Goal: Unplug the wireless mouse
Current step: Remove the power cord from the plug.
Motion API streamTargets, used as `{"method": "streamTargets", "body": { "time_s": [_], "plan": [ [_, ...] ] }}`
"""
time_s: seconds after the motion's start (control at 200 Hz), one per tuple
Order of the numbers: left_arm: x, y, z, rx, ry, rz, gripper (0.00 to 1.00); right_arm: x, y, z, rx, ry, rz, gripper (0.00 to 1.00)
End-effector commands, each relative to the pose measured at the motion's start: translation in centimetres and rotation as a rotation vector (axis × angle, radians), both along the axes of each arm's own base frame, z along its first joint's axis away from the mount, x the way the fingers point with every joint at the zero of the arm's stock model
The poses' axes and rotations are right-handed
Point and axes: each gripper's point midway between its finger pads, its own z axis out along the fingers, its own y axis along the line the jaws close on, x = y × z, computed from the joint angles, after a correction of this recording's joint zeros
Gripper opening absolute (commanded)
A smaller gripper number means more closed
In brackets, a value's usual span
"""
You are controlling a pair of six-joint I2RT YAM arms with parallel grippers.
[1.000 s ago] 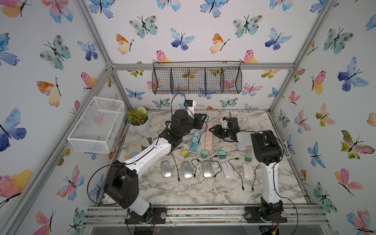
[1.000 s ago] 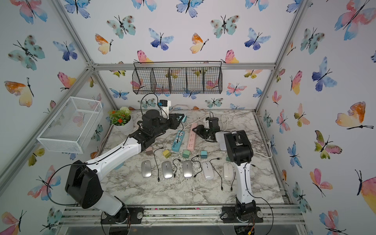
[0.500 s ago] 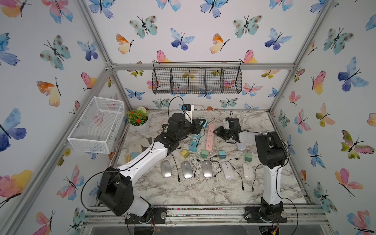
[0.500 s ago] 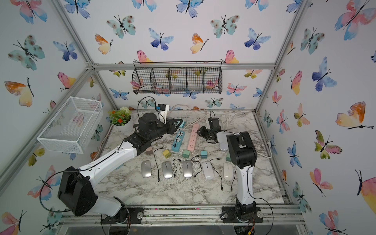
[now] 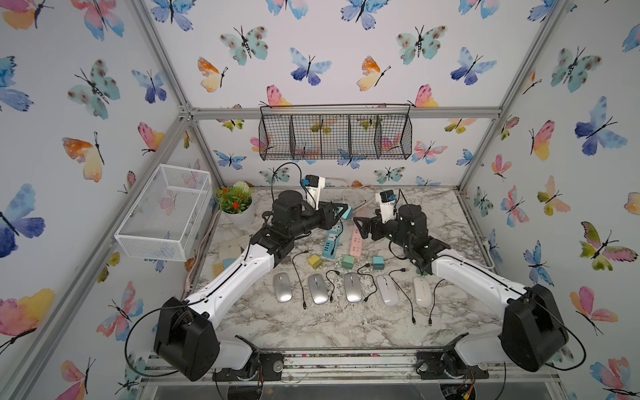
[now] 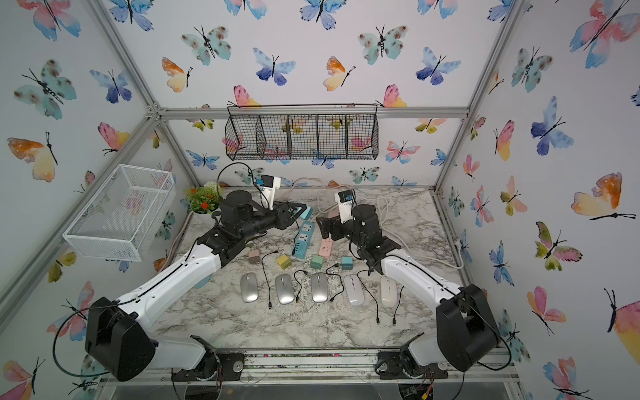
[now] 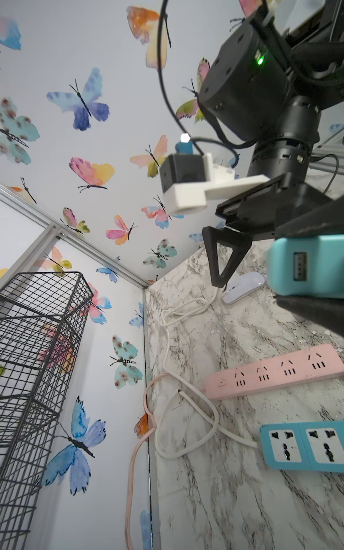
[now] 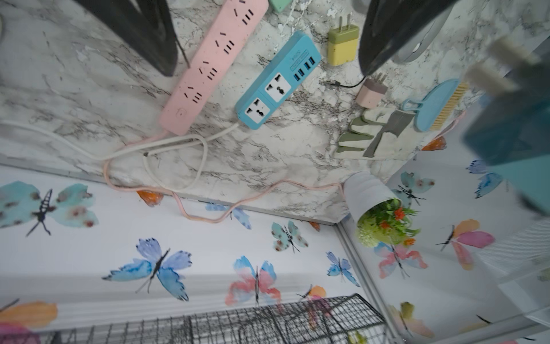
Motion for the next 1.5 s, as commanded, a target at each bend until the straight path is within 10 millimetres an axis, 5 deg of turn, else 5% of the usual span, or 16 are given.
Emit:
{"method": "streamTargets", "body": {
  "time_s": [0.0,0.19,0.38,0.826,1.492],
  "plan": [
    [-1.5,0.2,1.7,-0.069,-0.003,-0.081,0.0,-1.2,-0.3,-0.1,-0.123,-0.108,0.051,0.98],
    [-1.9,0.4,1.2,-0.067,0.041,-0.119,0.0,-5.0,2.5,1.8,-0.247,-0.298,0.144,0.98],
    [-2.5,-0.2,0.9,-0.059,0.063,-0.177,0.0,-7.2,5.3,4.8,-0.317,-0.491,0.191,0.81],
    [-3.4,-0.6,0.5,-0.054,0.073,-0.232,0.0,-6.6,7.2,7.0,-0.271,-0.548,0.21,0.74],
    [-3.6,-0.8,0.2,-0.051,0.078,-0.249,0.0,-6.5,7.9,6.8,-0.252,-0.534,0.225,0.31]
  ]
}}
